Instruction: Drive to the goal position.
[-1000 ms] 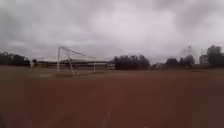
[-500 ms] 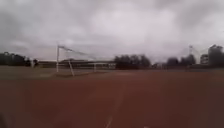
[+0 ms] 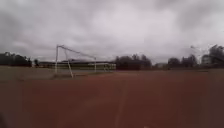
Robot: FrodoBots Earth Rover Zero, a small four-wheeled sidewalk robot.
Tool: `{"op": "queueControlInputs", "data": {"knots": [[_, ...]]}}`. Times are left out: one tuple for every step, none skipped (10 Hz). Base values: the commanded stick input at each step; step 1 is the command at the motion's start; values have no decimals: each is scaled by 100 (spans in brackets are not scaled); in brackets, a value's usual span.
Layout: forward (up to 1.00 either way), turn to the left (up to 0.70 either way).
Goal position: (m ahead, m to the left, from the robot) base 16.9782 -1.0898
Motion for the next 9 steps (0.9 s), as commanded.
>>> {"op": "queueControlInputs", "data": {"knots": [[70,0],[70,0],[70,0],[70,0],[70,-34],[70,-35],[70,-35],[70,-35],[70,-35]]}}
